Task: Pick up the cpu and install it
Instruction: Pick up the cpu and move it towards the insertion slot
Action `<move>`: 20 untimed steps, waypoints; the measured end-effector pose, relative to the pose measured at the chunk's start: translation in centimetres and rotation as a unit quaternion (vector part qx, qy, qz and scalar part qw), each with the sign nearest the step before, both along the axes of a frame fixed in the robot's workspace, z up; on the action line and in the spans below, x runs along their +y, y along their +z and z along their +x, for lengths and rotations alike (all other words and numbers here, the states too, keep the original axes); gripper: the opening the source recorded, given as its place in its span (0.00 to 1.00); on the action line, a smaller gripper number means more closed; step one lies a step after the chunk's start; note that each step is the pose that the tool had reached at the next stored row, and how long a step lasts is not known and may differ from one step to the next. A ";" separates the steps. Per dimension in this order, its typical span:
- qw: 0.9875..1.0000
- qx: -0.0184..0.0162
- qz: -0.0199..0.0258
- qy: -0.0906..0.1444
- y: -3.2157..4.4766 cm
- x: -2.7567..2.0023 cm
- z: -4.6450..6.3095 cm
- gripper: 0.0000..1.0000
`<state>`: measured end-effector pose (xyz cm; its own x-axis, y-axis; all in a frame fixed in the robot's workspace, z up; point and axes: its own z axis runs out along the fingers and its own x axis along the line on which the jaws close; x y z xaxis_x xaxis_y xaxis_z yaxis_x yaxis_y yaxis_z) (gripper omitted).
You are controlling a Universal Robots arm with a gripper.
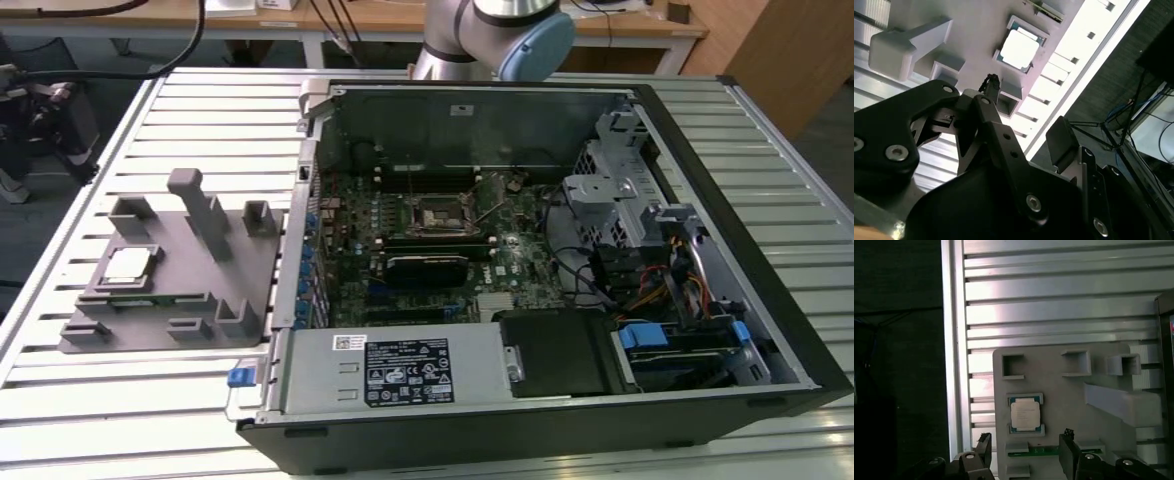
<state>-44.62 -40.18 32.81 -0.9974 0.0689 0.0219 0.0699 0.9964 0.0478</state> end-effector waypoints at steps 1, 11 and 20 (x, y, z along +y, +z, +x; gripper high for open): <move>1.000 0.000 0.000 0.001 -0.18 0.00 0.0 0.65; 1.000 0.001 0.000 0.004 -1.40 -0.01 0.0 0.65; 1.000 0.001 0.000 0.004 -2.25 -0.01 0.0 0.65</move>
